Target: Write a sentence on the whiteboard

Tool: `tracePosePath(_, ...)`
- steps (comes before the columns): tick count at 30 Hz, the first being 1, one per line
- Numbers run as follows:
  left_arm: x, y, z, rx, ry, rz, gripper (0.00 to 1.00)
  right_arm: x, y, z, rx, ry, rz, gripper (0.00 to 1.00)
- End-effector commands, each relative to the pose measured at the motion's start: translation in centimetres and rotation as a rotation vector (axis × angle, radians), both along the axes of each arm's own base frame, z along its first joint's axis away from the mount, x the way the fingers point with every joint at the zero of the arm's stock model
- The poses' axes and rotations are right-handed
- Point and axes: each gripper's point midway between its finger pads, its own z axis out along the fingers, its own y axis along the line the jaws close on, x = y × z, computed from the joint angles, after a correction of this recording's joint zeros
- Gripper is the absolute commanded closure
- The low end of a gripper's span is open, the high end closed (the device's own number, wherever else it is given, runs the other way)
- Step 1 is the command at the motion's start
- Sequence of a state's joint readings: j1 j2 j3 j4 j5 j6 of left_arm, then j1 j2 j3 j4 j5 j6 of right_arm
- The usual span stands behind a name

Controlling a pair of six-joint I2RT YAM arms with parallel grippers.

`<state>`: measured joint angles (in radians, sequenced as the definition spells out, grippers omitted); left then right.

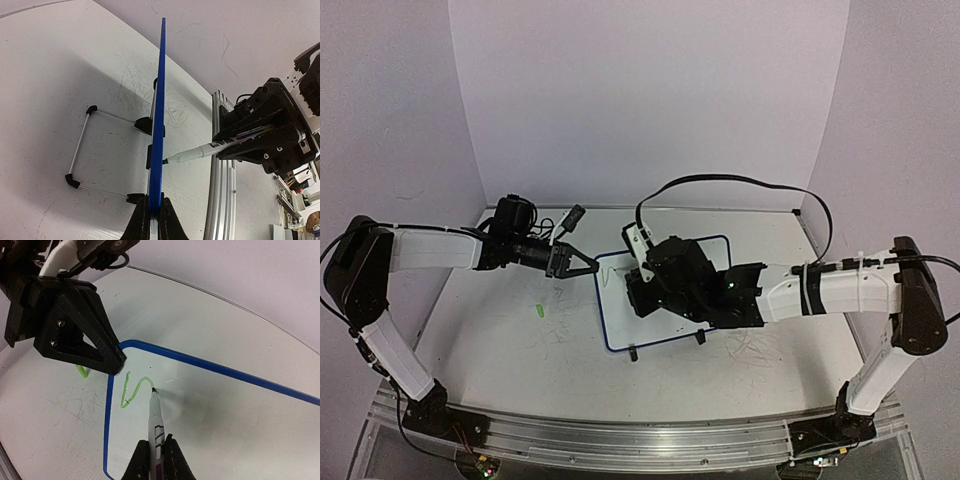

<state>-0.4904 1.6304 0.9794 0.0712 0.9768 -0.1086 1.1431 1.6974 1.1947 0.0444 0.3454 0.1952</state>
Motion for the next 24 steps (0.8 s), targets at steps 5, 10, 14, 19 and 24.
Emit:
tracePosePath(5, -1.2, -0.6, 1.8, -0.025, -0.042, -0.052, 1.0, -0.1, -0.9, 0.0, 0.02, 0.024, -0.023, 1.0)
tracePosePath(10, -1.2, -0.6, 1.9, -0.025, -0.043, -0.053, 1.0, -0.5, -1.0, -0.6, 0.02, 0.04, -0.027, 1.0)
tracePosePath(14, -1.2, -0.6, 1.8, -0.024, -0.041, -0.052, 1.0, -0.7, -1.2, -0.7, 0.022, 0.046, -0.028, 1.0)
tracePosePath(19, -1.2, -0.6, 1.8, -0.025, -0.042, -0.053, 1.0, -1.1, -1.2, -0.9, 0.027, 0.056, -0.024, 1.0)
tracePosePath(24, -1.3, -0.7, 1.8, -0.024, -0.041, -0.054, 1.0, -1.4, -1.2, -1.2, 0.024, 0.064, -0.023, 1.0)
